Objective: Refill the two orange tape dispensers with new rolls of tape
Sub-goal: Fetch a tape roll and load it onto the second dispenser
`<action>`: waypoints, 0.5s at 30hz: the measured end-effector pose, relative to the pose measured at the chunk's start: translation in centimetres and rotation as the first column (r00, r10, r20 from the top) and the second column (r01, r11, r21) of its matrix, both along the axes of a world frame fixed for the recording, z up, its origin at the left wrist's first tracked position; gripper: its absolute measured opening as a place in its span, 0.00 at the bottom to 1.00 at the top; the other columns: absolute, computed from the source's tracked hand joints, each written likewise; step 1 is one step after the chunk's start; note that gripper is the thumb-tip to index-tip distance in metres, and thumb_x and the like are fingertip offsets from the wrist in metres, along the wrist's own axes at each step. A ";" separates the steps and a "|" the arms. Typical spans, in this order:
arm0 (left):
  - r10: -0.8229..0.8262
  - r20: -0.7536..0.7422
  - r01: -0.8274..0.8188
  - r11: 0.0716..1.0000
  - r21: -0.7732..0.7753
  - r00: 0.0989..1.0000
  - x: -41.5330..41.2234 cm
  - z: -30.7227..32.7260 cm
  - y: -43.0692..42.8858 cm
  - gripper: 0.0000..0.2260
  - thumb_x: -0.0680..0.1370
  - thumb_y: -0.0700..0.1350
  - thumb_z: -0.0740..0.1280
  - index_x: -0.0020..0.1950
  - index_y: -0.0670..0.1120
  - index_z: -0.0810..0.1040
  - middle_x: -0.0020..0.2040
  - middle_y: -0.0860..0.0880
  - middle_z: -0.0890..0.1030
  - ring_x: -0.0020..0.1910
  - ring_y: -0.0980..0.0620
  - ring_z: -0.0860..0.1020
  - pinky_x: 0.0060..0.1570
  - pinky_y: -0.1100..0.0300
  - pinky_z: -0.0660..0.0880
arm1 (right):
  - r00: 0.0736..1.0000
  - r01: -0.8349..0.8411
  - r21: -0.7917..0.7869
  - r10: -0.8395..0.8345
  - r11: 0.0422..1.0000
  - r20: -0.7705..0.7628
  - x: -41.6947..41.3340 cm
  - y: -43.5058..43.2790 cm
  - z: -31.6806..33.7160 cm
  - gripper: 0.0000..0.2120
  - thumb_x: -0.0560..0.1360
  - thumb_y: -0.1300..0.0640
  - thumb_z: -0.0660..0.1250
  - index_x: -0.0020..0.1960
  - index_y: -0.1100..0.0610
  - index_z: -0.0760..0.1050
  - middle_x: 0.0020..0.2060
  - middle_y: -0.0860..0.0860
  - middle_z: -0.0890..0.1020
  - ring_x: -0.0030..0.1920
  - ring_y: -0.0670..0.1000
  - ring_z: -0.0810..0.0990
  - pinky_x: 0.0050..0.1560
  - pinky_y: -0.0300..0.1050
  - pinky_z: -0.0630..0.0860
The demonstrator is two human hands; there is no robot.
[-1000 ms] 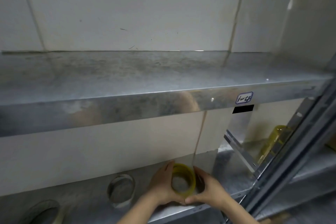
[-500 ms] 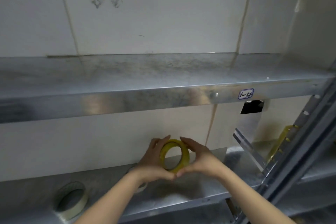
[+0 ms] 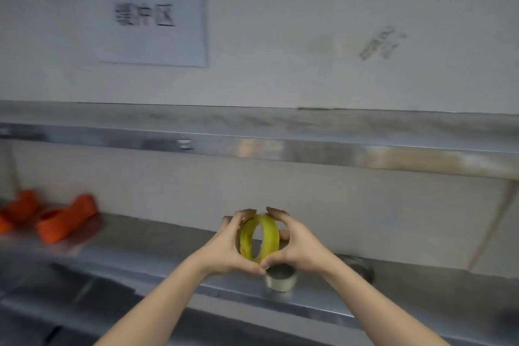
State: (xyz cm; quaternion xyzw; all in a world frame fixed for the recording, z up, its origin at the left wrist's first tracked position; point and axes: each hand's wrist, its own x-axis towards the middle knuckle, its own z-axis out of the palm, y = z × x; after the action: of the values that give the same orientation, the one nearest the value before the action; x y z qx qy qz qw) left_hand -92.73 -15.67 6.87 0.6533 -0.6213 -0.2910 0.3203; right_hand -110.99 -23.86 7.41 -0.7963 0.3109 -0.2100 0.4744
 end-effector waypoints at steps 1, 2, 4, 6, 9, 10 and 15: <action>0.020 -0.044 -0.020 1.000 0.010 0.999 2.5 0.2 1.8 0.51 0.54 0.56 0.82 0.72 0.58 0.58 0.66 0.50 0.65 0.67 0.55 0.69 0.66 0.66 0.68 | 0.999 -0.031 0.018 0.031 0.999 0.018 2.6 1.3 0.2 0.52 0.57 0.67 0.81 0.73 0.55 0.57 0.57 0.47 0.76 0.50 0.48 0.82 0.54 0.38 0.78; 0.037 -0.096 -0.036 0.999 0.017 0.995 5.2 0.3 3.8 0.51 0.53 0.56 0.81 0.72 0.56 0.59 0.66 0.51 0.66 0.66 0.57 0.70 0.62 0.71 0.69 | 0.998 -0.059 0.030 0.058 0.998 0.037 5.4 2.6 0.5 0.51 0.58 0.70 0.80 0.73 0.57 0.57 0.56 0.45 0.75 0.46 0.44 0.82 0.50 0.35 0.78; 0.069 -0.174 -0.064 0.997 0.037 0.982 10.2 0.8 7.5 0.49 0.54 0.55 0.79 0.71 0.52 0.62 0.67 0.52 0.69 0.66 0.61 0.70 0.60 0.73 0.70 | 0.992 -0.105 0.038 0.102 0.994 0.073 10.9 5.1 1.0 0.50 0.59 0.71 0.78 0.74 0.57 0.56 0.61 0.46 0.72 0.40 0.38 0.81 0.45 0.32 0.77; 0.128 -0.284 -0.115 0.991 0.063 0.950 14.8 1.4 11.1 0.45 0.56 0.56 0.77 0.71 0.49 0.65 0.67 0.48 0.73 0.67 0.57 0.72 0.68 0.63 0.69 | 0.985 -0.152 0.031 0.149 0.988 0.092 16.3 7.4 1.4 0.50 0.59 0.71 0.78 0.74 0.56 0.56 0.67 0.49 0.69 0.38 0.39 0.80 0.43 0.36 0.78; 0.225 -0.463 -0.205 0.974 0.092 0.858 20.6 3.0 15.1 0.37 0.63 0.59 0.72 0.69 0.49 0.70 0.66 0.49 0.76 0.65 0.54 0.73 0.69 0.52 0.68 | 0.978 -0.191 -0.002 0.191 0.982 0.081 22.9 11.0 1.4 0.53 0.58 0.68 0.80 0.75 0.53 0.56 0.63 0.60 0.76 0.44 0.51 0.81 0.50 0.53 0.80; 0.255 -0.443 -0.243 0.966 0.085 0.859 22.2 3.5 16.0 0.31 0.67 0.59 0.71 0.67 0.49 0.72 0.64 0.49 0.77 0.63 0.55 0.74 0.66 0.54 0.70 | 0.976 -0.201 -0.004 0.201 0.980 0.079 24.8 12.2 1.2 0.54 0.57 0.68 0.80 0.75 0.52 0.55 0.61 0.64 0.76 0.46 0.56 0.81 0.52 0.57 0.79; 0.412 -0.313 -0.456 0.886 -0.082 0.856 29.3 3.4 18.2 0.04 0.77 0.42 0.71 0.51 0.45 0.81 0.53 0.48 0.84 0.49 0.56 0.80 0.49 0.67 0.76 | 0.962 -0.265 -0.059 0.268 0.963 0.060 32.6 16.7 1.2 0.59 0.58 0.66 0.80 0.76 0.46 0.48 0.62 0.49 0.77 0.38 0.51 0.75 0.47 0.52 0.79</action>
State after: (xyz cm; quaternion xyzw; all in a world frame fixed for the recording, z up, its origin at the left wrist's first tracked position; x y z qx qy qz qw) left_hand -63.46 2.56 10.23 0.7011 -0.4249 -0.2540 0.5133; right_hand -78.39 -7.13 8.56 -0.8351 0.1794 -0.1788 0.4883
